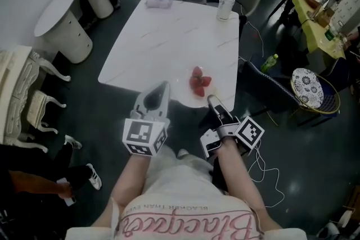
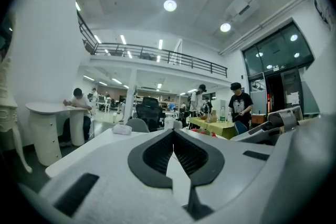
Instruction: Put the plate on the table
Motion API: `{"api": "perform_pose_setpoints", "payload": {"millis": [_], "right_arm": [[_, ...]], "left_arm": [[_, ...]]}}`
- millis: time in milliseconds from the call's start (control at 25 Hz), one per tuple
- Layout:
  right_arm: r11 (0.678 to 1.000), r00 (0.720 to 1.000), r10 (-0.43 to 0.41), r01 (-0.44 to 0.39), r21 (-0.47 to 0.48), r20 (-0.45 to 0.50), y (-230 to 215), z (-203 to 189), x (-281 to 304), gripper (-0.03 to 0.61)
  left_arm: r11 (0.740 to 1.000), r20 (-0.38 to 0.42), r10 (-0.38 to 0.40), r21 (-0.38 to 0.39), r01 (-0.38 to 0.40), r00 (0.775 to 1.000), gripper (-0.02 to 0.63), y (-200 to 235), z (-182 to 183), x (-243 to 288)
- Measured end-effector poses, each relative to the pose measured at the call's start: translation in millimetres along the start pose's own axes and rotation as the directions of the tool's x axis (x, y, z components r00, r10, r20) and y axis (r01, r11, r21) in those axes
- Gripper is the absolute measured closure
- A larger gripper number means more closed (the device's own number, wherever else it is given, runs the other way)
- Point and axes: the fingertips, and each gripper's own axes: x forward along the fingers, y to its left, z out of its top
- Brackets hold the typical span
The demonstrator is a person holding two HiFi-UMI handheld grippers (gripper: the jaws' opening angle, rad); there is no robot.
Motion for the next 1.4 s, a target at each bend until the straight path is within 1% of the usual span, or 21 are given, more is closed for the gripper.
{"api": "perform_pose_setpoints", "payload": {"millis": [280, 520, 680, 920, 1080, 1240, 1400], "right_arm": [[1.000, 1.000, -0.019, 0.019, -0.006, -0.017, -5, 14, 45, 0.565], [0.999, 0.999, -0.046, 0.046, -0.017, -0.002, -10, 31, 98, 0.565], [0.997, 0.997, -0.077, 0.077, -0.026, 0.009, -15, 38, 141, 0.565], [0.989, 0.990, -0.137, 0.138, -0.049, 0.017, -33, 48, 206, 0.565], [0.988, 0.990, -0.137, 0.138, -0.074, 0.017, -36, 53, 248, 0.565], [0.982, 0.987, -0.161, 0.162, -0.099, 0.020, -47, 61, 286, 0.565], [0.975, 0.981, -0.194, 0.193, -0.110, 0.004, -67, 66, 321, 0.565]], "left_arm": [[1.000, -0.022, 0.017, -0.004, -0.017, 1.000, 0.609, 28, -6, 35], [1.000, -0.030, -0.012, -0.014, 0.011, 0.999, 0.609, 61, -7, 84], [0.999, -0.042, -0.025, -0.025, 0.024, 0.999, 0.609, 94, -8, 120], [0.998, -0.089, -0.050, -0.036, 0.047, 0.995, 0.609, 141, -23, 171], [0.997, -0.120, -0.068, -0.053, 0.062, 0.990, 0.609, 168, -33, 200], [0.996, -0.150, -0.077, -0.063, 0.068, 0.986, 0.609, 191, -45, 225], [0.995, -0.181, -0.092, -0.064, 0.082, 0.979, 0.609, 209, -54, 252]]}}
